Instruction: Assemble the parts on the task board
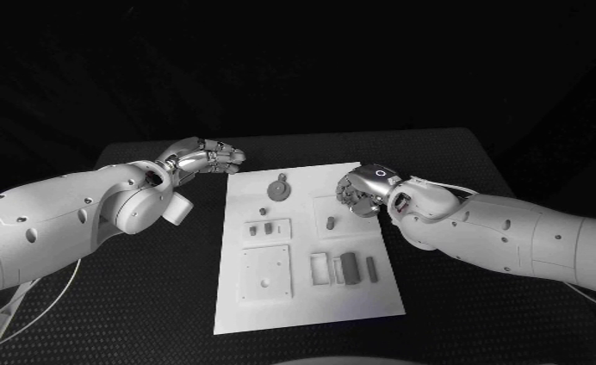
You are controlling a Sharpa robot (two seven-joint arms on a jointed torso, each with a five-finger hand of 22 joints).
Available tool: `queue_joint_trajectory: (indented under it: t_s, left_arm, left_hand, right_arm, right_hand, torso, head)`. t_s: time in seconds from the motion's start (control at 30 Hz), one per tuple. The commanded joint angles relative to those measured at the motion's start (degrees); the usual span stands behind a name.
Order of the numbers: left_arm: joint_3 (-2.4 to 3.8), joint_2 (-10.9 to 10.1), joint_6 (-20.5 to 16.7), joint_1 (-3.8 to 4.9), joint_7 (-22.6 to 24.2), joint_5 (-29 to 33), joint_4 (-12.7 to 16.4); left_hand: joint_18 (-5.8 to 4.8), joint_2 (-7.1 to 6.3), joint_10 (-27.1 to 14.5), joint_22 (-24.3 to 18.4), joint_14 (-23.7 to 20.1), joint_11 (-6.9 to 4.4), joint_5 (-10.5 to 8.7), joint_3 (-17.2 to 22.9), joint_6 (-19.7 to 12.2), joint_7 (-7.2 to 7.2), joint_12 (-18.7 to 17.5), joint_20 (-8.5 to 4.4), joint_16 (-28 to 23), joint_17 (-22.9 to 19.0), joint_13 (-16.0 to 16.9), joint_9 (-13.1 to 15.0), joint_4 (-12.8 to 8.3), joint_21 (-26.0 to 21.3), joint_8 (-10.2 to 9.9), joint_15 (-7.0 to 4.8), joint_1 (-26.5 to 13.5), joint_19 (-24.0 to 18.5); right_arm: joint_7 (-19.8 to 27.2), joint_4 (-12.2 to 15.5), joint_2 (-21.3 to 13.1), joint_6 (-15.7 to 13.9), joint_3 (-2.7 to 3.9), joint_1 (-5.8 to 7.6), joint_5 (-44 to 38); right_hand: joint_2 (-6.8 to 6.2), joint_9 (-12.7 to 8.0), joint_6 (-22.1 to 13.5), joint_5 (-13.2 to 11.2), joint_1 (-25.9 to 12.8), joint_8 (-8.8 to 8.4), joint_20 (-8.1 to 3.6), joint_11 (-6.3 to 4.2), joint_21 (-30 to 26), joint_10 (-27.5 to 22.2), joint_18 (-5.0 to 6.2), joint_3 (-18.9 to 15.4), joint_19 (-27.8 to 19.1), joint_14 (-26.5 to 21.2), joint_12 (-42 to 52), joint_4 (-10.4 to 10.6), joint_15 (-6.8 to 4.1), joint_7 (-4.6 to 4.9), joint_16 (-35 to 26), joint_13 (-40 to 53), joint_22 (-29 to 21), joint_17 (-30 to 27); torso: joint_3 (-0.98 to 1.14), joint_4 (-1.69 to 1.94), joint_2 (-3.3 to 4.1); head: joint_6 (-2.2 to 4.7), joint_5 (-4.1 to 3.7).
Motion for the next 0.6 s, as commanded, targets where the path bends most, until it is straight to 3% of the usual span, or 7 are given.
queue_joint_trajectory:
  t_s: [0.03, 0.3, 0.6]
  left_arm:
    - [0.04, 0.16, 0.78, 0.02, 0.27, -0.16, 0.10]
    - [0.03, 0.25, 0.79, 0.02, 0.21, -0.16, -0.01]
    - [0.03, 0.38, 0.80, 0.02, 0.17, -0.16, -0.01]
  left_hand:
    - [-0.35, 0.20, 0.30, -0.09, 0.46, 0.16, 0.01, -0.01, 0.02, 4.49, -0.24, -0.23, 0.19, 0.08, -0.06, -0.10, -0.44, -0.21, 0.21, -0.12, 0.26, 0.25]
    - [-0.37, 0.18, 0.26, -0.10, 0.45, 0.17, 0.01, -0.01, 0.01, 4.49, -0.26, -0.24, 0.18, 0.08, -0.07, -0.10, -0.44, -0.21, 0.22, -0.11, 0.24, 0.26]
    - [-0.38, 0.17, 0.23, -0.10, 0.44, 0.18, 0.01, -0.01, 0.00, 4.49, -0.28, -0.24, 0.17, 0.08, -0.08, -0.11, -0.45, -0.22, 0.22, -0.11, 0.23, 0.27]
  right_arm:
    - [0.39, -0.25, 0.14, 3.25, 0.18, 0.28, 1.53]
    - [-0.14, -1.27, 0.54, 6.81, 0.19, 0.41, 1.58]
    - [-0.67, -2.43, 1.43, 8.19, 0.19, 0.62, 1.58]
  right_hand:
    - [0.01, 0.28, 0.18, 0.23, -0.73, 0.09, 0.07, -0.16, 0.20, 0.32, 0.75, 0.42, 0.15, -0.18, -0.32, 0.01, -0.40, 0.27, 0.33, 0.04, 1.40, 0.04]
    - [0.22, 0.38, 0.03, 0.23, -0.93, 0.01, 0.11, -0.12, 0.21, 0.28, 0.75, 0.44, -0.02, -0.33, -0.51, 0.00, -0.36, 0.32, 0.32, 0.08, 1.38, 0.01]
    - [0.35, 0.47, -0.06, 0.22, -1.13, -0.05, 0.15, -0.09, 0.24, 0.26, 0.75, 0.40, -0.15, -0.42, -0.65, -0.04, -0.32, 0.37, 0.36, 0.12, 1.38, 0.00]
  torso:
    - [-0.03, 0.09, 0.03]
    - [-0.04, -0.01, 0.01]
    - [-0.02, 0.00, 0.01]
  head:
    - [0.03, 0.01]
    - [-0.09, 0.04]
    - [-0.25, 0.05]
